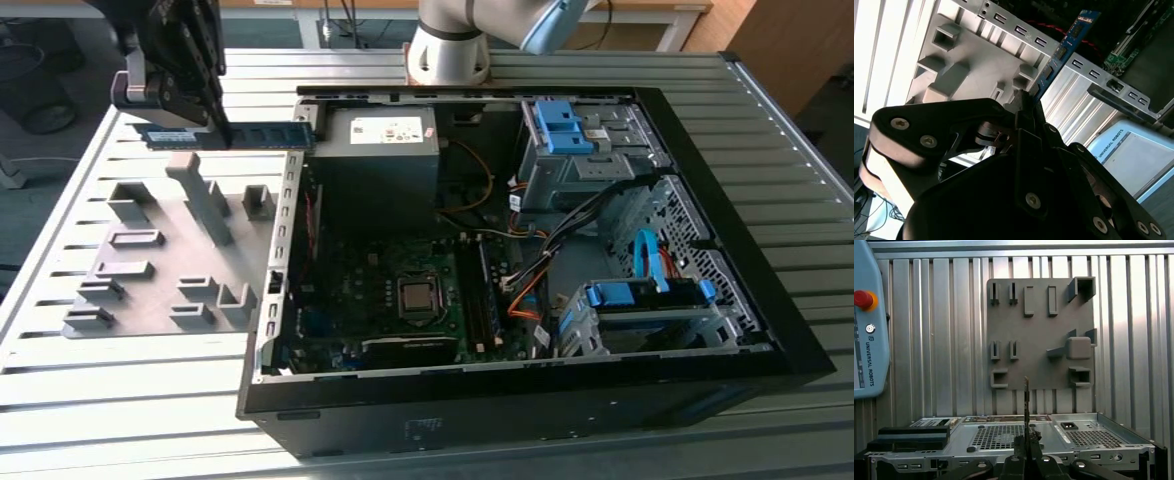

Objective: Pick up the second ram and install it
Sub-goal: 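Pick up the second ram and move it above second insertion slot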

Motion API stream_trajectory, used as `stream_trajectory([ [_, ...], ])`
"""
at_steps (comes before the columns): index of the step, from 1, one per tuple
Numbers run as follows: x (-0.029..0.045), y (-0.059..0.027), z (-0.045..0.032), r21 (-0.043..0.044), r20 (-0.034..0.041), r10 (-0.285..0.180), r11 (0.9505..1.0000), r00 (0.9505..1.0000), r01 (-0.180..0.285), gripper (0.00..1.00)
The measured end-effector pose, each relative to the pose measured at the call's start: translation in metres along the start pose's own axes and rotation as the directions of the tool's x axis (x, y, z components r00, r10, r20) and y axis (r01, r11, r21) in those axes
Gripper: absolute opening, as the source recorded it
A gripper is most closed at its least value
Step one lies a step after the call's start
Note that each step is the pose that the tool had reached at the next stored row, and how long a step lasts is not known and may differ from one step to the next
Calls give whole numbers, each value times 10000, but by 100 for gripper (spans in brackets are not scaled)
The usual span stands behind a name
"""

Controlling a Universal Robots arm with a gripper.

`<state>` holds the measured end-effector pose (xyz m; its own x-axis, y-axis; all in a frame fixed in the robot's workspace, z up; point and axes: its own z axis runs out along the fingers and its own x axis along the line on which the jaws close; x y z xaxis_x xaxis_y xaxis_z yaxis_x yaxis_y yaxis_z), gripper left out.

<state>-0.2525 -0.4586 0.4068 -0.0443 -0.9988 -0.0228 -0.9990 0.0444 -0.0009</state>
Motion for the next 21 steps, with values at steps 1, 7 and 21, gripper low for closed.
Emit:
stream_trajectory([
  [1, 0, -2, 0, 0, 0, 0, 10000, 10000, 0, 15],
  [7, -1, -16, 0, -1, 0, 0, 10000, 10000, 0, 15],
  [21, -2, -35, 0, 0, 0, 0, 10000, 10000, 0, 15],
])
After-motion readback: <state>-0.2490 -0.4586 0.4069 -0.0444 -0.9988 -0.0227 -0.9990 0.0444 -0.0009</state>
